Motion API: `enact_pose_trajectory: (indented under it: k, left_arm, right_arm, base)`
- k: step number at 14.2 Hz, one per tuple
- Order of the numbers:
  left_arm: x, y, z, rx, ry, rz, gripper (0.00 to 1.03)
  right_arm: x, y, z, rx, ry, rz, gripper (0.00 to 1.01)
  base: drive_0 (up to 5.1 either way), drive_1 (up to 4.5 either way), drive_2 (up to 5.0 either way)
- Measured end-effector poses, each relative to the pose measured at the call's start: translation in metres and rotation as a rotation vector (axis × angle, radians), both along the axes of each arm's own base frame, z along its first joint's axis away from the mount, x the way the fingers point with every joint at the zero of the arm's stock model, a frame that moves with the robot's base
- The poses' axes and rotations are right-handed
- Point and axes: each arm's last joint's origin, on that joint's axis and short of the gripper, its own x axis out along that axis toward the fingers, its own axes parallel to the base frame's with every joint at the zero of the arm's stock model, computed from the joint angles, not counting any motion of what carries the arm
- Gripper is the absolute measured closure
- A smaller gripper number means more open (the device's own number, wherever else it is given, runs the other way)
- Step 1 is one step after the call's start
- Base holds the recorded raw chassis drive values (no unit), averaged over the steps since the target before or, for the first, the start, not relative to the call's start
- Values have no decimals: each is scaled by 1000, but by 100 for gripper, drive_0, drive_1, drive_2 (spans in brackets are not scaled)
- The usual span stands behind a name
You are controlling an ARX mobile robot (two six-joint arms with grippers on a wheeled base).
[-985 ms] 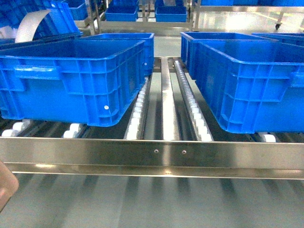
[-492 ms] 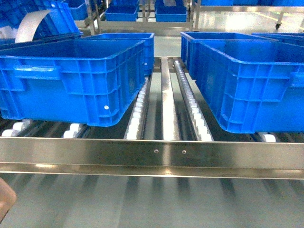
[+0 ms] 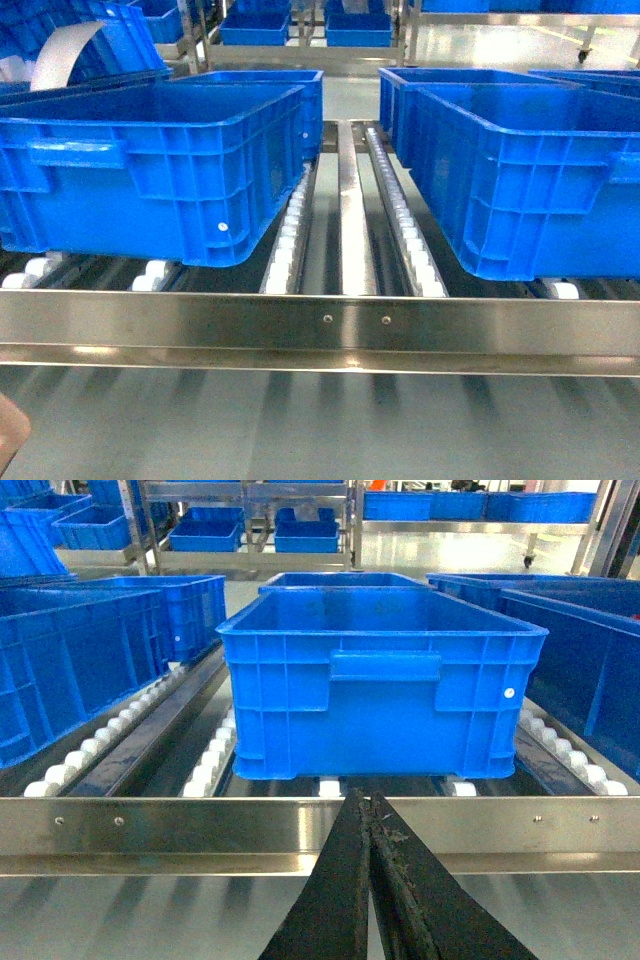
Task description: Place part in tray to right shelf
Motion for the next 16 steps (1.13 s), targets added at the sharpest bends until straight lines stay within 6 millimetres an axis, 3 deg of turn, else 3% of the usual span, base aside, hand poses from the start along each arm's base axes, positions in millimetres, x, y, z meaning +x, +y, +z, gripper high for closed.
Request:
enact_pose_trajectory:
  k: [5,11,13,16]
  left_arm:
    - [-14,0,-6,0,35,2,91]
    - [-14,0,-4,0,15,0,91]
    - [-14,0,-4,0,14,0,91]
    - [-14,0,-4,0,14,0,91]
  right_arm:
    - [0,0,0,0,0,0,99]
    - [0,0,0,0,-1,0,99]
    - [0,0,0,0,-1,0,81]
    - [0,0,0,0,-1,0,33]
  base:
    - [0,0,0]
    - [0,0,0]
    - [0,0,0]
    - [0,0,0]
